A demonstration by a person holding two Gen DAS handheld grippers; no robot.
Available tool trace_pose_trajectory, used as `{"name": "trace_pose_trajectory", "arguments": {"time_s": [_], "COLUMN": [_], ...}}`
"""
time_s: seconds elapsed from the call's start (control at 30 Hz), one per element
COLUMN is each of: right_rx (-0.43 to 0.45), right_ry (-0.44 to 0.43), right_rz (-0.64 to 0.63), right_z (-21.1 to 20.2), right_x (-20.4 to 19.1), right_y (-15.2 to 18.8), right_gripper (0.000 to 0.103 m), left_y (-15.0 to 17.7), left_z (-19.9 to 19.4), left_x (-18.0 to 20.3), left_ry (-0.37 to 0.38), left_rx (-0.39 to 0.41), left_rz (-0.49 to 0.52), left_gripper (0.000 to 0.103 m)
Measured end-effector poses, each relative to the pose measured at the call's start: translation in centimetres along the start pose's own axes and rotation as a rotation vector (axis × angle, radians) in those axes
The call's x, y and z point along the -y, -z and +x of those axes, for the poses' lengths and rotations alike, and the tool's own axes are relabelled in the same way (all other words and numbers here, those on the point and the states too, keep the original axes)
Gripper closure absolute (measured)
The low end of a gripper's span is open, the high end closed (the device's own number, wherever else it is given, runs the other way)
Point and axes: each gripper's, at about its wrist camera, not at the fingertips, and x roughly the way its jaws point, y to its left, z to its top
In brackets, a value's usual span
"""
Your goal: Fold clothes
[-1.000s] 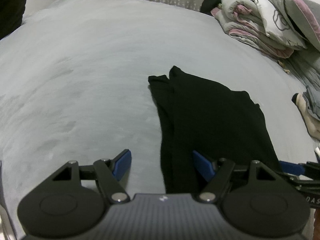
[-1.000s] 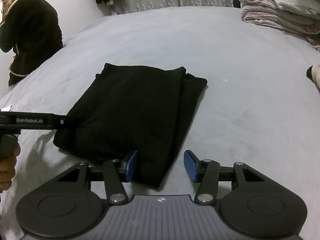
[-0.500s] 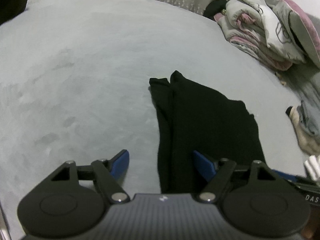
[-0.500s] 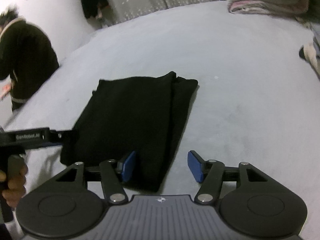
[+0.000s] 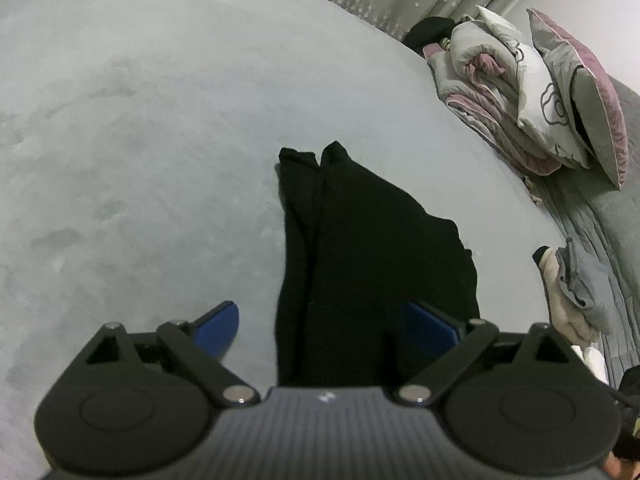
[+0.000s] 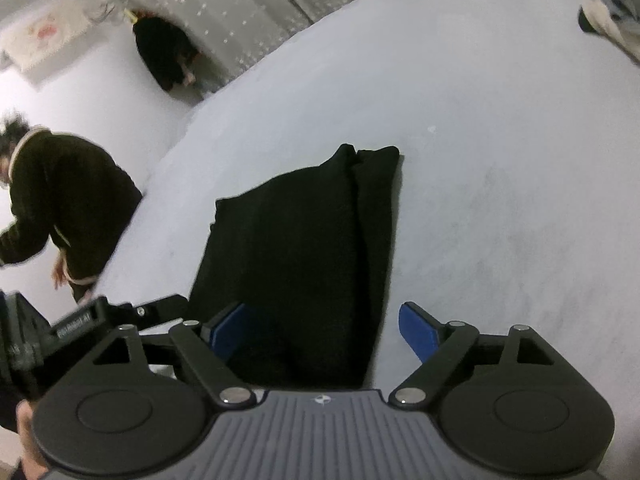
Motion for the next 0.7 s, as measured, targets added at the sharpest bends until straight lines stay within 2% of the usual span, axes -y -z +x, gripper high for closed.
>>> {"name": "trace_pose_trajectory", "arguments": {"time_s": [0.13, 0.23, 0.47, 0.6, 0.7], "right_rx": [-0.004, -0.001, 0.018, 0.028, 0.038], "right_ry": [-0.022, -0.018, 0.001, 0.007, 0.007], "right_rz": [0.024, 0.017, -0.015, -0.024, -0.007], "right_z": [0.2, 0.4, 0.8, 1.0, 1.3], "right_x": [0.1, -0.2, -0.9, -1.2, -1.0], "right_y": [0.1, 0.2, 0.9, 1.2, 1.3], "right_gripper": [0.019, 0.019, 0.021, 0.035, 0.043], "left_y": [-0.2, -0.1, 0.5, 0.6, 0.9], "left_z": [-0.2, 0.2, 0.6, 0.6, 0.8], "left_x": [-0.2, -0.2, 0.6, 0.6, 1.1], "left_ry": [0.004, 0.014, -0.017, 0.006, 0.009], "left_rx": [0.013, -0.014, -0.015, -0.013, -0.016], "left_rz": [-0.018, -0.021, 0.030, 0.018, 0.036], "left_gripper": [0.008, 0.008, 0.008, 0.008, 0.010]}}
